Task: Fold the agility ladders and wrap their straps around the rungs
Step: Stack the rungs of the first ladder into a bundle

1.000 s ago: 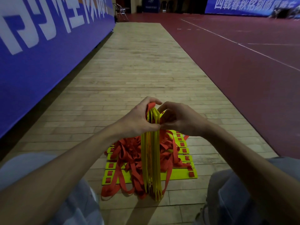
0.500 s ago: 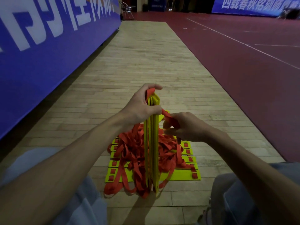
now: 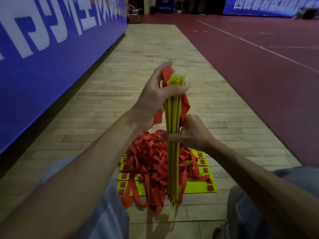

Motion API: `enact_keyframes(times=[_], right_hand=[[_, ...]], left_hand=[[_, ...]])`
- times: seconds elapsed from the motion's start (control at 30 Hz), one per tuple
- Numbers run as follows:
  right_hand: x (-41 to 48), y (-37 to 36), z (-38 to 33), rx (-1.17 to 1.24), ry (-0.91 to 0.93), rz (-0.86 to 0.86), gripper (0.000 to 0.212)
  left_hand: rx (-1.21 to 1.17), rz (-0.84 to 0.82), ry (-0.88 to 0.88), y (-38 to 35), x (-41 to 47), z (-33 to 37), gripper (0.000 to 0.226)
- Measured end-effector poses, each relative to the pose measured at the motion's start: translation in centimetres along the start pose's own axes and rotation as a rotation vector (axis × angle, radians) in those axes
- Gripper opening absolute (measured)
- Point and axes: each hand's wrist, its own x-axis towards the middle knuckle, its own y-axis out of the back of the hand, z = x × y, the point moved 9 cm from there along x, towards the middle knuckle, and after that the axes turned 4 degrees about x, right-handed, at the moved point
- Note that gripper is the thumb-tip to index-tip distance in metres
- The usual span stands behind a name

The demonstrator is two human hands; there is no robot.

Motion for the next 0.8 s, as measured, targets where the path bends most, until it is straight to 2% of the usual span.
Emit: enact_keyframes(times=[0.1, 0.23, 0.3, 0.37, 0.4, 0.5, 0.6, 0.8], right_hand=[[0.3, 1.9, 0.1, 0.107, -0.054, 0.066, 0.039], [0.4, 6.6, -0.2, 0.272, -0.092, 0.278, 0.032], [0.2, 9.1, -0.4, 0.363, -0.096, 0.385, 0.045], [0.0, 11.1, -0.4, 0.480, -0.092, 0.455, 0.043], [-0.1, 11.9, -0.2, 0.526, -0.097, 0.484, 0.039], [-0.4, 12.9, -0.2, 0.615, -0.097, 0.511, 0.032], [0.0, 12.5, -0.7, 0.598, -0.051, 0.463, 0.035], [0.4, 11.3, -0.4, 0.605, -0.088, 0.367, 0.048]], left_hand=[[-0.009, -0.071, 0.033, -0.1, 0.2, -1.0, 0.122], [0.239, -0.167, 0.179, -1.3, -1.4, -4.2, 0.127], [0.444, -0.312, 0.310, -2.3, -3.1, -7.0, 0.102], [0.609, -0.472, 0.418, -3.3, -5.1, -9.6, 0.069], [0.637, -0.482, 0.426, -3.4, -5.5, -10.4, 0.062], [0.601, -0.356, 0.376, -2.9, -5.0, -10.7, 0.049], [0.562, -0.317, 0.322, -2.9, -4.5, -10.0, 0.032], [0.435, -0.122, 0.225, -1.4, -2.6, -7.2, 0.028]])
